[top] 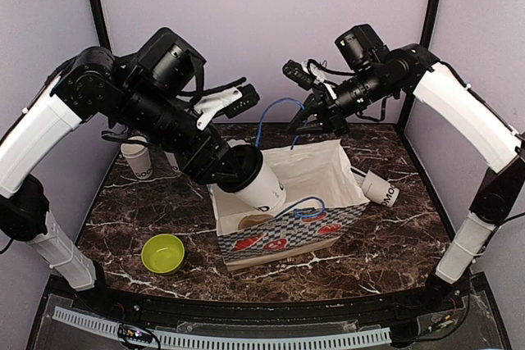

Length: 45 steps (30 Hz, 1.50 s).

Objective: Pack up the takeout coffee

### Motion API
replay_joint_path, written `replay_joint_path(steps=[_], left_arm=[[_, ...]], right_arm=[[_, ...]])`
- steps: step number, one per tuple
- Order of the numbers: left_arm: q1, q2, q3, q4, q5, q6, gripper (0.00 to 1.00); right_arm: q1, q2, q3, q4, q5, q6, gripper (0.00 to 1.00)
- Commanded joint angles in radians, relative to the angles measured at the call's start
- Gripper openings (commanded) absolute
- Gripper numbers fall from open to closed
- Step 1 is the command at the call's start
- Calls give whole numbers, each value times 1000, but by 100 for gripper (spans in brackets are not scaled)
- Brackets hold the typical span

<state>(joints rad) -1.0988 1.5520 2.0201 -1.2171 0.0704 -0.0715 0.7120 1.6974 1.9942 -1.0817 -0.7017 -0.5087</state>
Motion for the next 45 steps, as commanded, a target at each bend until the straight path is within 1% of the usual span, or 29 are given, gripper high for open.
replay_joint_path(steps=[1, 5, 9, 18, 19, 22, 23, 24, 28, 31, 33, 36, 39, 42, 45], left_arm=[[-75, 72, 5, -78, -112, -15, 42], [-166, 172, 31, -128, -216, -30, 41], [-250, 246, 80, -176, -336, -59, 39], [-397, 346, 111, -232, -631, -89, 35], [-413, 346, 108, -232, -646, -96, 35], [-440, 348, 85, -234, -715, -116, 34], [-446, 349, 80, -239, -718, -130, 34], [-449, 350, 71, -242, -724, -138, 34], [-464, 347, 40, -246, -721, -182, 34], [-475, 347, 16, -249, -714, -209, 34], [-479, 348, 7, -248, -714, -223, 34], [-494, 345, -3, -252, -727, -239, 34], [-507, 328, -40, -253, -745, -249, 34], [-519, 306, -83, -252, -773, -263, 34], [-523, 268, -150, -252, -823, -294, 34]], right_arm=[[37, -76, -81, -20, -94, -70, 0], [58, -82, -71, -86, -101, -111, 0], [66, -115, -120, -95, -107, -125, 0], [90, -153, -124, -135, -102, -126, 0], [92, -156, -120, -144, -103, -130, 6], [93, -168, -113, -178, -108, -155, 32], [92, -173, -109, -185, -100, -155, 39], [93, -176, -99, -193, -90, -161, 44], [68, -175, 2, -231, -41, -207, 59], [-13, -156, 116, -264, -108, -223, 69], [-68, -149, 161, -274, -148, -233, 73], [-124, -148, 137, -232, -143, -225, 73], [-143, -159, -14, -101, -57, -160, 67], [-140, -184, -165, -67, -45, -212, 66], [-121, -209, -246, -76, -61, -229, 64]])
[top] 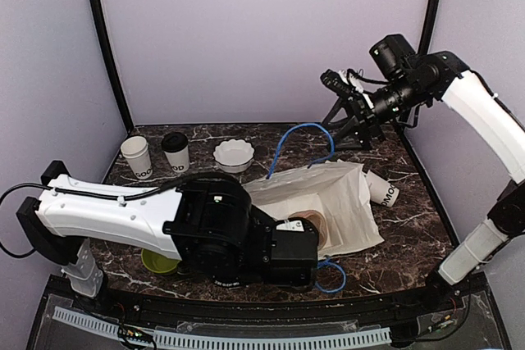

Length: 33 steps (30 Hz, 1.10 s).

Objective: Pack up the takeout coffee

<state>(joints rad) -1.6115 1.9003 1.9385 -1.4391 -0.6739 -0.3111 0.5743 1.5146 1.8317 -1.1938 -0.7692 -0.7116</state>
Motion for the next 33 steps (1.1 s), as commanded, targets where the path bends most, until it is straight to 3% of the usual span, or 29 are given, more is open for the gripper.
replay_joint_path(steps=[1, 13, 20, 33], left_arm=[[-14, -87, -81, -30, -88, -65, 34], [-51, -195, -268, 46, -239, -89, 34], [-82, -266, -377, 325, -157, 94, 34], [-84, -304, -492, 537, -80, 232, 34]], right_arm=[[34, -33, -96, 25, 13, -36, 64], [118, -108, -250, -14, -43, -79, 64], [126, -75, -211, -21, -17, -58, 63], [-47, 17, -257, 195, -73, 73, 62]])
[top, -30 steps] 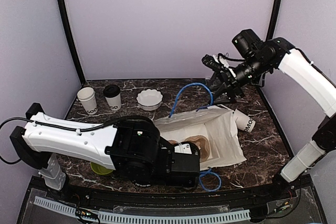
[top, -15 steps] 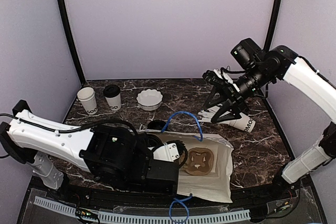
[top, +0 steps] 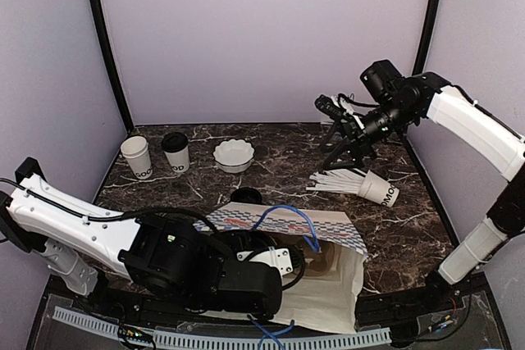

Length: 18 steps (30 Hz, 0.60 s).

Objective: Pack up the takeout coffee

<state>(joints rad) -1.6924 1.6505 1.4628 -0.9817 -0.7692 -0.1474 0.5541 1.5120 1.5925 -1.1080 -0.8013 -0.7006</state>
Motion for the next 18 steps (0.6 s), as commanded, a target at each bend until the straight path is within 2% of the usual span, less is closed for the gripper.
replay_joint_path(steps=[1, 10, 18], left_arm=[[-3, -54, -20, 82, 16, 77, 33], [-1, -60, -52, 109, -16, 227, 33], [11, -63, -66, 86, 34, 303, 31]], right_arm=[[-36, 25, -24, 129, -52, 74, 62], [-62, 84, -29, 180, -94, 122, 62], [-69, 79, -53, 188, -93, 118, 62]])
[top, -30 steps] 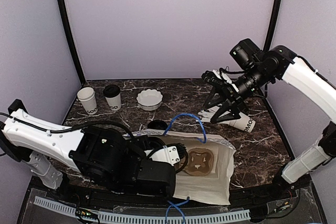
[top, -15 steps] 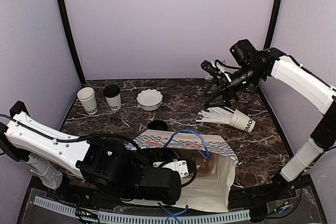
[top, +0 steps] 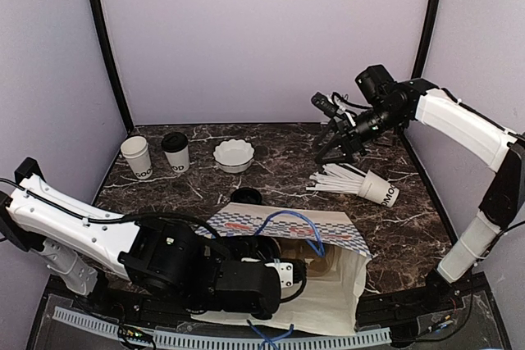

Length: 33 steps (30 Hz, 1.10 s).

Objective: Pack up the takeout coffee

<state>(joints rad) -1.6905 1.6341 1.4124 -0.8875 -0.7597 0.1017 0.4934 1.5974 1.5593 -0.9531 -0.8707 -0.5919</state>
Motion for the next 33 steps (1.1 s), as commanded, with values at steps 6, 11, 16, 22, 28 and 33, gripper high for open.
replay_joint_path(steps=[6, 11, 16, 22, 28, 33], left_arm=[[29, -40, -34, 21, 45, 83, 31], [49, -38, -46, 35, 25, 110, 31], [60, -42, -58, 53, 17, 136, 31], [68, -43, -76, 88, 42, 177, 31], [86, -26, -84, 119, 42, 203, 31], [117, -11, -76, 96, 44, 184, 31]], right_arm=[[-12, -5, -25, 33, -27, 9, 62], [-12, -5, -31, 36, -27, 9, 62], [-12, 2, -34, 37, -26, 9, 62], [-12, 6, -38, 34, -30, 9, 62], [-12, -3, -49, 28, -26, 4, 62], [-12, -9, -59, 27, -22, -3, 62]])
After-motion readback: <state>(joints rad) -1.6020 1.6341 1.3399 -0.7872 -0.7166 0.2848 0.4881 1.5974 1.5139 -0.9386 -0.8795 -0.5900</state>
